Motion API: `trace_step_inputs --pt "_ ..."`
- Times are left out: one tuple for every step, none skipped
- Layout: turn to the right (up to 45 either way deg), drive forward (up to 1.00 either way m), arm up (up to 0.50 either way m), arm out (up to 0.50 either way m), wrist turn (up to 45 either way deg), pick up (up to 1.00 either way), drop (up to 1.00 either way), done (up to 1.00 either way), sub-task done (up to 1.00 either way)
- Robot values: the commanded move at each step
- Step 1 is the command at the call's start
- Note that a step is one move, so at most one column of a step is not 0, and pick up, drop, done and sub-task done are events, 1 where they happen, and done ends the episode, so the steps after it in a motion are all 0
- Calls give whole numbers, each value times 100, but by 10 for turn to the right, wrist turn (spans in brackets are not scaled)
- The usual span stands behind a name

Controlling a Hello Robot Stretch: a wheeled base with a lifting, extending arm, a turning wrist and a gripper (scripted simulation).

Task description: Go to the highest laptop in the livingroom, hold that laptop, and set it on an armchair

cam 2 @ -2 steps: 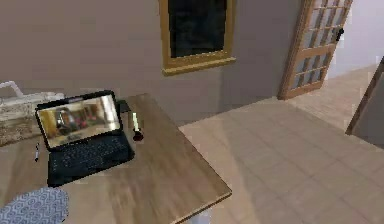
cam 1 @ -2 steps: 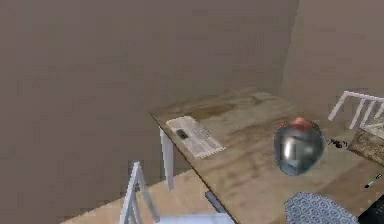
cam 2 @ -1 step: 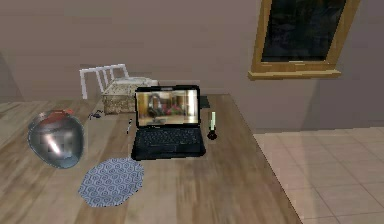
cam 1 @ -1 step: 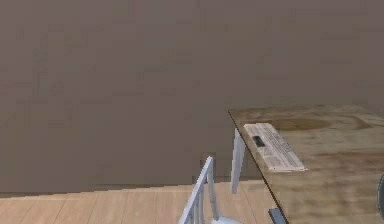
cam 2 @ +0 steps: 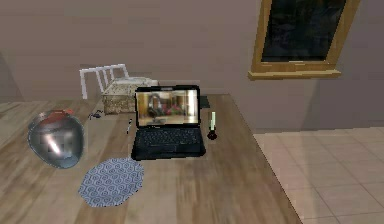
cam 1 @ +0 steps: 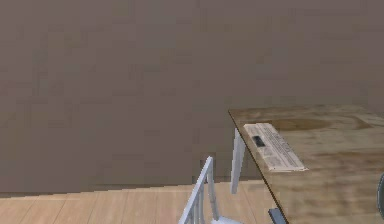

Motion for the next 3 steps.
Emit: trace_step_inputs --pt "0 0 38 0 0 0 0 0 0" --pt "0 0 0 40 0 0 0 0 0" --pt "0 0 0 0 450 0 0 0 0"
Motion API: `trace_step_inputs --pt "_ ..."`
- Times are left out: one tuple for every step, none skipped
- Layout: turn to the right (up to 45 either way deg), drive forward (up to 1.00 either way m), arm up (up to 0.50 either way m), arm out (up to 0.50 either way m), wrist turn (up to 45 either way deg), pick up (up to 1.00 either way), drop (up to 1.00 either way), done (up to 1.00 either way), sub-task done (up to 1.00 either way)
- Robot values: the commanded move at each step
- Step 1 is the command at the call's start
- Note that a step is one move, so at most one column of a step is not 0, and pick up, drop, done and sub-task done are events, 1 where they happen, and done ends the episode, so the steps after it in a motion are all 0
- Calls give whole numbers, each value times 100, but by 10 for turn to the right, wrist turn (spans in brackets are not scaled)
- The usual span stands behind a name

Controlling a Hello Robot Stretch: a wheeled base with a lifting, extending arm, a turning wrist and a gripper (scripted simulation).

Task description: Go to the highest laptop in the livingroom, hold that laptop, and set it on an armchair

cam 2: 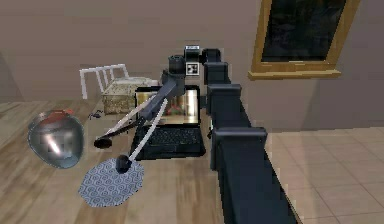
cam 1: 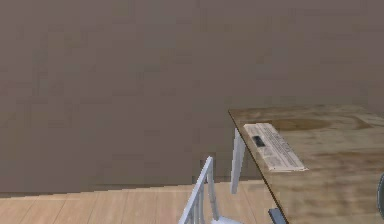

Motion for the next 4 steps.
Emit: trace_step_inputs --pt "0 0 0 0 450 0 0 0 0" --pt "0 0 0 0 450 0 0 0 0" --pt "0 0 0 0 180 0 0 0 0" --pt "0 0 -30 0 0 0 0 0 0"
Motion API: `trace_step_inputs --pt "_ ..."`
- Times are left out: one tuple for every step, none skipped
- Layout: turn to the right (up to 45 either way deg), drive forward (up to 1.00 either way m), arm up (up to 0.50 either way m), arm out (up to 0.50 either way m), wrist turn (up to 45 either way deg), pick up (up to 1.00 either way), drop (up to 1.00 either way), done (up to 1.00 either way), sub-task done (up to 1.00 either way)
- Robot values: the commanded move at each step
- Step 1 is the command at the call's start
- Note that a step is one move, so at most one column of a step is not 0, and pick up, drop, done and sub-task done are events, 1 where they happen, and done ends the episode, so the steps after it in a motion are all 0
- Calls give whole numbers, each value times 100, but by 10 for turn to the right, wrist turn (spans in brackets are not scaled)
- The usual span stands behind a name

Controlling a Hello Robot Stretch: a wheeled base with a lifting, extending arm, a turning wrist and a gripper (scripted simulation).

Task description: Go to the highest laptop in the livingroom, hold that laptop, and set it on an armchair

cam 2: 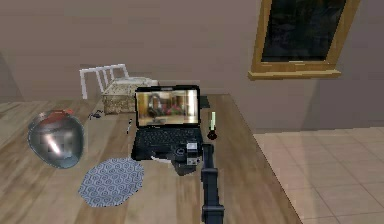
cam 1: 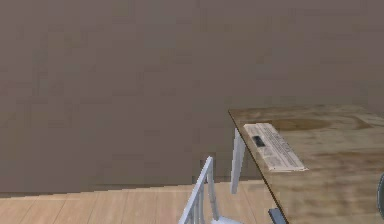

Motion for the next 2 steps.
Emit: trace_step_inputs --pt "0 0 0 0 0 100 0 0 0" --pt "0 0 10 0 0 0 0 0 0"
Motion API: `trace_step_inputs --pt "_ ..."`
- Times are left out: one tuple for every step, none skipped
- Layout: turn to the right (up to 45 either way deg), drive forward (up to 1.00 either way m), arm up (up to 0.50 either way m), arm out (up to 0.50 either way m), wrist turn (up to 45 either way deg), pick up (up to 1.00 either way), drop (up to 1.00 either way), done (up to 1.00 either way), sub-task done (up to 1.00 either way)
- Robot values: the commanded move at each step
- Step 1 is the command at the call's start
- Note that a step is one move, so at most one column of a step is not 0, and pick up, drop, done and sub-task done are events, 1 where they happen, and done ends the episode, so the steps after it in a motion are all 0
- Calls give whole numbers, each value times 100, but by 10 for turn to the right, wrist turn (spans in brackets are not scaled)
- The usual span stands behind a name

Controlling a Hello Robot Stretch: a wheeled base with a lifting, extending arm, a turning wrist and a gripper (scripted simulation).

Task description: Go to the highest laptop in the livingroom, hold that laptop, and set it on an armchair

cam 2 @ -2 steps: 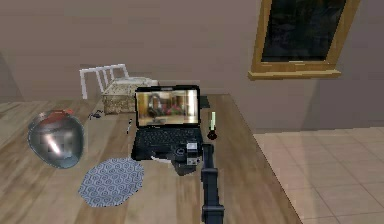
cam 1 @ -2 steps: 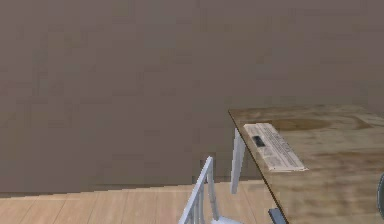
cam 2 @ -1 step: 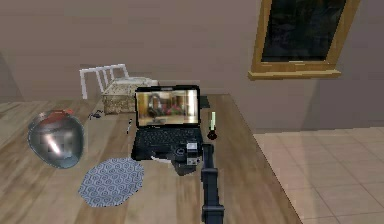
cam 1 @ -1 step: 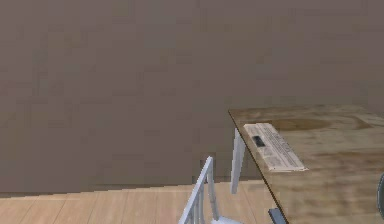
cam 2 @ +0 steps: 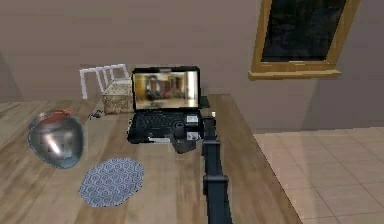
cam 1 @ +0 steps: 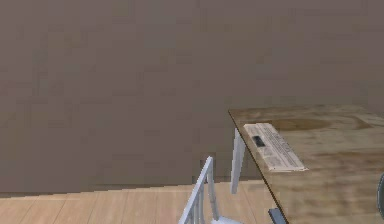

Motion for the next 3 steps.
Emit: trace_step_inputs --pt "0 0 20 0 0 0 0 0 0" --pt "0 0 0 0 -450 0 0 0 0" --pt "0 0 0 0 -450 0 0 0 0"
